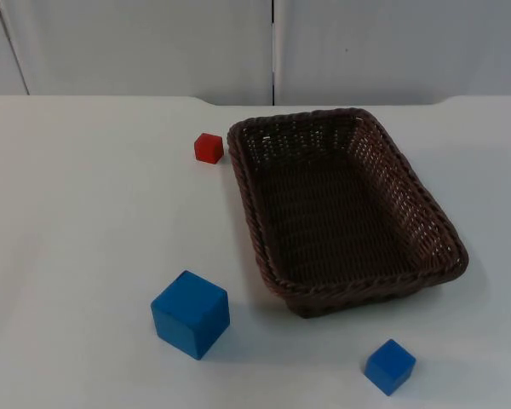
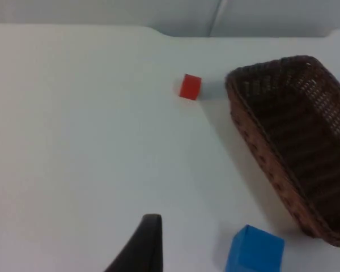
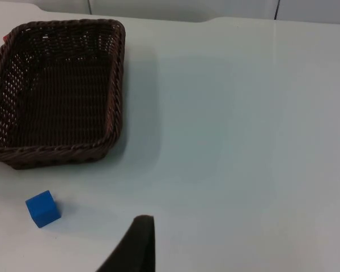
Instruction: Pick up the basket with the left hand and place the largest block into the basket with the right hand.
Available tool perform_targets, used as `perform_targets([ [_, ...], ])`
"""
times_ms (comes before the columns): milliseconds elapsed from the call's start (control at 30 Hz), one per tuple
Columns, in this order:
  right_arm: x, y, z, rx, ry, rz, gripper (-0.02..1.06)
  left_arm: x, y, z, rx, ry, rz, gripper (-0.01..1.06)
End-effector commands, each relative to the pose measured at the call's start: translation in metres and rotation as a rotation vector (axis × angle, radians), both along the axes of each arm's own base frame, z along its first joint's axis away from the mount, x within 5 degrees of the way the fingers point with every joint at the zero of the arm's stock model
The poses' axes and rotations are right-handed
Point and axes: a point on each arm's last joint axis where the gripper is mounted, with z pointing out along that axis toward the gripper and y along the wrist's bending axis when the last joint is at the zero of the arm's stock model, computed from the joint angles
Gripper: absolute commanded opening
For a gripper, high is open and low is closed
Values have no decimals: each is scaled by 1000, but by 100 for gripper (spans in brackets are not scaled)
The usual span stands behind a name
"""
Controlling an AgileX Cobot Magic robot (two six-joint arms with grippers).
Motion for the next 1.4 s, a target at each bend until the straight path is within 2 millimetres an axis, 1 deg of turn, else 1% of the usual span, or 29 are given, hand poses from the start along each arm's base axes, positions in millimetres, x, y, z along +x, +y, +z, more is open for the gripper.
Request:
perform_targets([
  [0, 0, 0, -1, -3, -5, -6, 105, 9, -3, 1, -32, -11, -24, 105],
  [133, 0, 0, -1, -3, -5, -6, 105, 33, -9, -14, -79, 59, -83, 105],
  [167, 0, 0, -1, -3, -5, -6, 105, 33, -9, -14, -79, 59, -83, 105],
  [200, 0, 0, -1, -3, -5, -6, 105, 42, -11, -21, -95, 85, -102, 105],
  [233, 0, 0, -1, -3, -5, -6, 105, 46, -11, -23, -101, 94, -109, 105],
  [300, 0, 0, -1, -3, -5, -6, 105, 59, -14, -32, -127, 126, -136, 105],
  [333, 0, 0, -1, -3, -5, -6, 105, 59, -14, -32, -127, 126, -136, 105],
  [400, 0, 0, -1, -3, -5, -6, 105, 72, -16, -37, -140, 156, -145, 105],
  [500, 0, 0, -1, -3, -5, -6, 105, 89, -22, -36, -142, 176, -171, 105],
  [533, 0, 0, -1, -3, -5, -6, 105, 89, -22, -36, -142, 176, -171, 105],
  [667, 0, 0, -1, -3, -5, -6, 105, 112, -37, -35, -134, 186, -219, 105],
  [700, 0, 0, -1, -3, -5, -6, 105, 112, -37, -35, -134, 186, -219, 105],
  [733, 0, 0, -1, -3, -5, -6, 105, 116, -41, -35, -132, 188, -233, 105],
  [800, 0, 0, -1, -3, -5, -6, 105, 128, -51, -41, -129, 212, -256, 105],
  [867, 0, 0, -1, -3, -5, -6, 105, 131, -54, -43, -128, 217, -265, 105],
  [967, 0, 0, -1, -3, -5, -6, 105, 141, -63, -54, -142, 258, -262, 105],
  [1000, 0, 0, -1, -3, -5, -6, 105, 141, -63, -54, -142, 258, -262, 105],
  [1100, 0, 0, -1, -3, -5, -6, 105, 151, -73, -63, -147, 286, -263, 105],
  [1167, 0, 0, -1, -3, -5, -6, 105, 151, -74, -64, -146, 290, -267, 105],
  [1267, 0, 0, -1, -3, -5, -6, 105, 163, -84, -67, -154, 301, -268, 105],
  [1333, 0, 0, -1, -3, -5, -6, 105, 170, -87, -70, -165, 316, -256, 105],
  [1367, 0, 0, -1, -3, -5, -6, 105, 170, -87, -70, -165, 316, -256, 105],
])
